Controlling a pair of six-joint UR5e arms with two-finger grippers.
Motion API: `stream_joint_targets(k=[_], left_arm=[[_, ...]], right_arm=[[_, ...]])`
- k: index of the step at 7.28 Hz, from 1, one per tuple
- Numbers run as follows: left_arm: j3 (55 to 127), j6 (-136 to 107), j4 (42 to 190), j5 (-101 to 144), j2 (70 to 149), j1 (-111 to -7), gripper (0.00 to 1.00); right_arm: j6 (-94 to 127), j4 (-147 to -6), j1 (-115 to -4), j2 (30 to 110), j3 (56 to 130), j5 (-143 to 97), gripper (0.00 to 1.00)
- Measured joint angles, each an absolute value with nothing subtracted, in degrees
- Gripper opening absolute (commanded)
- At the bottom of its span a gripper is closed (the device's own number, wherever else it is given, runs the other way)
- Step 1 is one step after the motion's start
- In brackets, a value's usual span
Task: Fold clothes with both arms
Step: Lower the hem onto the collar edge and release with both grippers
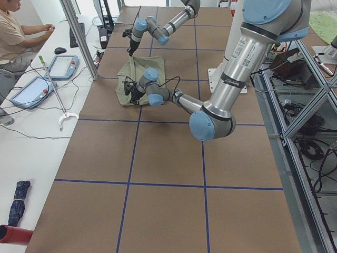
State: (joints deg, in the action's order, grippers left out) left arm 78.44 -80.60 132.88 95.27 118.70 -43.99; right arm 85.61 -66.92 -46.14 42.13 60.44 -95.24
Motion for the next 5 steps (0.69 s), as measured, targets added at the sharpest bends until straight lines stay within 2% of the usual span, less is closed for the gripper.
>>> stream_joint_targets(k=[1, 2, 3, 4, 5], left_arm=[[77.90, -79.48, 133.20, 95.27, 118.72, -44.42, 0.23], [76.93, -78.51, 134.02, 95.27, 118.74, -44.68, 0.47], [76.11, -78.00, 134.85, 95.27, 118.74, -44.77, 0.50], [75.66, -77.70, 135.38, 95.27, 118.74, -44.88, 0.50], [75.48, -77.48, 135.61, 95.29, 118.74, -45.14, 0.50]], right_arm=[[85.61, -66.84, -46.06, 42.02, 60.20, -95.18, 0.00], [85.58, -66.81, -46.02, 42.08, 60.00, -95.11, 0.09], [85.55, -66.80, -46.00, 42.14, 59.91, -95.03, 0.25], [85.55, -66.80, -45.97, 42.05, 59.90, -94.97, 0.34], [85.58, -66.78, -45.99, 41.92, 59.97, -94.94, 0.35]])
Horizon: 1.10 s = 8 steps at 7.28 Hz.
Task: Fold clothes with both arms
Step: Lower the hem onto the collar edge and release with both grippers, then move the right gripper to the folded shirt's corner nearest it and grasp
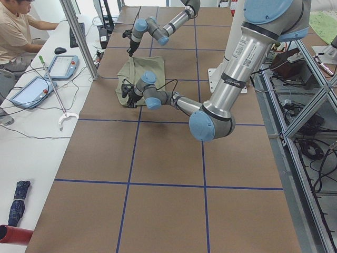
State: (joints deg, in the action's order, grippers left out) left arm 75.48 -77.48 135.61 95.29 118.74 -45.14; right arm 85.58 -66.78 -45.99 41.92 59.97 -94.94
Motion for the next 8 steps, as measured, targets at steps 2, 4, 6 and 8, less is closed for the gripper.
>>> stream_joint_targets(k=[2, 4, 6, 8], left_arm=[[75.36, -76.92, 135.96, 95.47, 118.74, -45.96, 0.50], [75.37, -76.79, 136.85, 95.78, 118.74, -46.56, 0.50], [75.43, -76.78, 138.66, 96.01, 118.74, -47.02, 0.50], [75.72, -76.74, 140.15, 96.04, 118.74, -47.25, 0.50]], right_arm=[[85.88, -66.56, -46.28, 41.85, 60.87, -95.09, 0.46], [87.36, -66.59, -46.63, 44.85, 67.75, -97.60, 0.64], [92.84, -66.86, -43.94, 55.68, 83.95, -100.69, 0.82], [99.57, -66.53, -38.48, 65.14, 94.38, -100.61, 0.82]])
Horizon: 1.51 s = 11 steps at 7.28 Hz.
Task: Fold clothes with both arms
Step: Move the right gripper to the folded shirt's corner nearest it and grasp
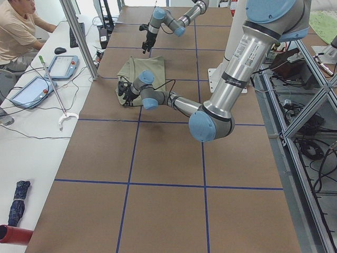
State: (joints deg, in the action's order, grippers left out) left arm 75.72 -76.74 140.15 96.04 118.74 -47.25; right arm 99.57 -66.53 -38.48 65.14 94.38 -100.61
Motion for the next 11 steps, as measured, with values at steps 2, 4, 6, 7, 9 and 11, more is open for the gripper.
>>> stream_joint_targets(k=[2, 4, 6, 7, 9, 11], left_arm=[[75.85, -76.67, 140.41, 95.99, 118.74, -47.35, 0.50], [75.98, -76.64, 140.45, 95.98, 118.74, -47.37, 0.50], [76.02, -76.64, 140.51, 95.98, 118.74, -47.52, 0.50], [76.02, -76.64, 140.53, 95.98, 118.74, -47.58, 0.50], [76.02, -76.64, 140.54, 95.98, 118.71, -47.68, 0.50], [76.78, -76.76, 140.54, 96.63, 118.69, -47.79, 0.50]], right_arm=[[101.56, -66.25, -35.70, 68.44, 96.29, -100.22, 0.76], [101.82, -66.23, -34.79, 68.81, 95.65, -99.78, 0.02], [103.49, -66.23, -34.42, 68.79, 95.41, -99.70, 0.00], [104.25, -66.21, -34.42, 68.88, 95.45, -99.96, 0.00], [104.56, -66.22, -34.50, 69.05, 96.07, -102.10, 0.00], [104.67, -66.53, -34.53, 71.56, 101.56, -106.02, 0.00]])
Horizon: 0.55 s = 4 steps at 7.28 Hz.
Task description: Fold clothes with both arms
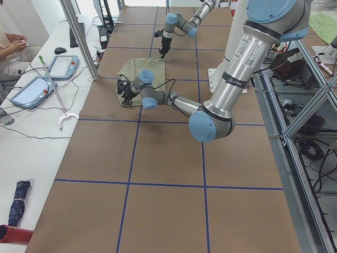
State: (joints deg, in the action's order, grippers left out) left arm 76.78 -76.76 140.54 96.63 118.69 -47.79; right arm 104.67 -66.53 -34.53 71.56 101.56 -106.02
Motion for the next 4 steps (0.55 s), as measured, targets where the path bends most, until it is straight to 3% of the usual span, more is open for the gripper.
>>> stream_joint_targets(k=[3, 4], left_arm=[[82.62, -77.84, 140.46, 104.12, 117.47, -48.31, 0.58], [84.73, -79.29, 140.34, 107.41, 117.03, -48.38, 0.59]], right_arm=[[106.44, -66.88, -26.62, 89.95, 123.35, -109.62, 0.00], [108.58, -66.81, -22.14, 94.04, 127.60, -111.62, 0.00]])
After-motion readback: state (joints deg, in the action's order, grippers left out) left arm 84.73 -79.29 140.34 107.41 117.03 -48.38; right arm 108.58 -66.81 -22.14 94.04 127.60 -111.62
